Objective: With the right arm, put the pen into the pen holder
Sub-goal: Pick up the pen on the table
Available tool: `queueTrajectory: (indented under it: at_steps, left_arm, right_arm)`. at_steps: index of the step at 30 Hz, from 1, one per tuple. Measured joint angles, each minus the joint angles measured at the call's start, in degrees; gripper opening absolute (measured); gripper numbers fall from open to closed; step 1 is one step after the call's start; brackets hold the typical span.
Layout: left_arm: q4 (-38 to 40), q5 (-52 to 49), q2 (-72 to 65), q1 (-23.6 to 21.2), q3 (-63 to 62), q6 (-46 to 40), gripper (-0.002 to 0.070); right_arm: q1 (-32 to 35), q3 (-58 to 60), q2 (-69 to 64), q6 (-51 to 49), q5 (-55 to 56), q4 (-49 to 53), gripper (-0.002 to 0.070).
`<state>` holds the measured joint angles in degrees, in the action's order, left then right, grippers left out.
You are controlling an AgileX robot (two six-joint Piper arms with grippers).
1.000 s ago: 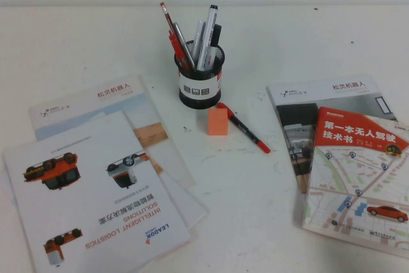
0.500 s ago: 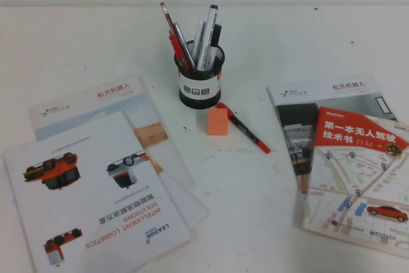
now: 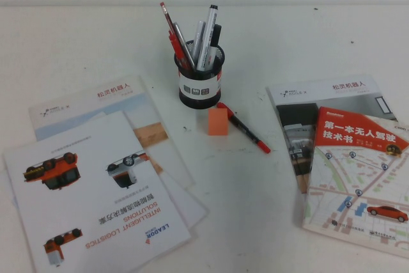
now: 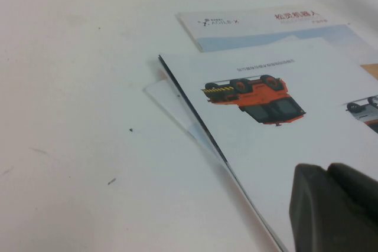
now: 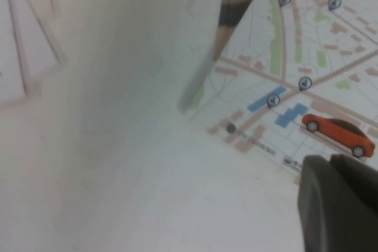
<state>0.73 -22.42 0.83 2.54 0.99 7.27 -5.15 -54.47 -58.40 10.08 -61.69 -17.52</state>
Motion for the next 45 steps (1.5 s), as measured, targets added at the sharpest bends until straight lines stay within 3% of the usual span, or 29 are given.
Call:
queueTrajectory:
  at_steps: [9,18,21,26,29,45]
  left_arm:
    - [0.0,0.0,0.0,0.0,0.0,0.0,-0.0003]
    - [0.0,0.0,0.0,0.0,0.0,0.0,-0.0003]
    - [0.0,0.0,0.0,0.0,0.0,0.0,-0.0003]
    - [0.0,0.0,0.0,0.0,0.0,0.0,-0.0003]
    - [0.0,0.0,0.0,0.0,0.0,0.0,-0.0003]
    - [0.0,0.0,0.0,0.0,0.0,0.0,-0.0002]
  right_arm:
    - [-17.0,-20.0,-24.3,-6.2,-8.5,21.9,-0.002]
    - [-22.7,-36.3,-43.2,-4.5,-8.6,21.1,0.0006]
    - [-22.7,-41.7,-48.6,-1.7,-8.7,18.6,0.0094]
    - [-22.7,-49.7,-57.0,3.6,-8.7,17.5,0.035]
    - [-22.7,-54.4,-61.4,5.3,-8.7,17.5,0.0412]
    - [-22.7,-63.9,-76.0,6.1,-8.8,16.9,0.0367]
